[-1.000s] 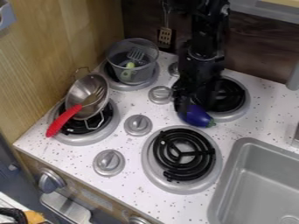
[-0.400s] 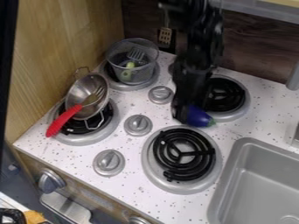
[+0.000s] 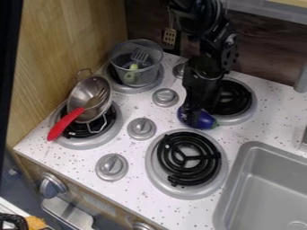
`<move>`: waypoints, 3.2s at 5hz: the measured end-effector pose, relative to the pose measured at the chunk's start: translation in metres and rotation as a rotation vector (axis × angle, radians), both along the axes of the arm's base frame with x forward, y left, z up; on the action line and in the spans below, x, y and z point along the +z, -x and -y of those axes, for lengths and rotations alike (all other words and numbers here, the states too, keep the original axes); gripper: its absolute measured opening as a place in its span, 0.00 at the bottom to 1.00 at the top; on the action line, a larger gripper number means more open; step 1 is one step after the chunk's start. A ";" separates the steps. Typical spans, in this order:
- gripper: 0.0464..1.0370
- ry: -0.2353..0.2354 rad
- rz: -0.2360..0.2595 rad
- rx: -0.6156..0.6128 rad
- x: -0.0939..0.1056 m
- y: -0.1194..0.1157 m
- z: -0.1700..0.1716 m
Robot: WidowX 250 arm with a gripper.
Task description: Place egg plant on right bottom burner
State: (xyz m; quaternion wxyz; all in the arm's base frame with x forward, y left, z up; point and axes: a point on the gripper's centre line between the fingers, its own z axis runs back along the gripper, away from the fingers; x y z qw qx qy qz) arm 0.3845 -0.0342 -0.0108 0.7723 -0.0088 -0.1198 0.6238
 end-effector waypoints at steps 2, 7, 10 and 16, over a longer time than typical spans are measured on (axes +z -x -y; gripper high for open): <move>0.96 -0.016 0.023 -0.007 -0.007 -0.005 -0.010; 0.96 -0.012 -0.048 0.007 -0.019 0.004 -0.030; 0.74 0.037 -0.083 0.032 -0.023 0.004 -0.018; 0.73 -0.036 0.007 0.063 0.029 0.048 -0.052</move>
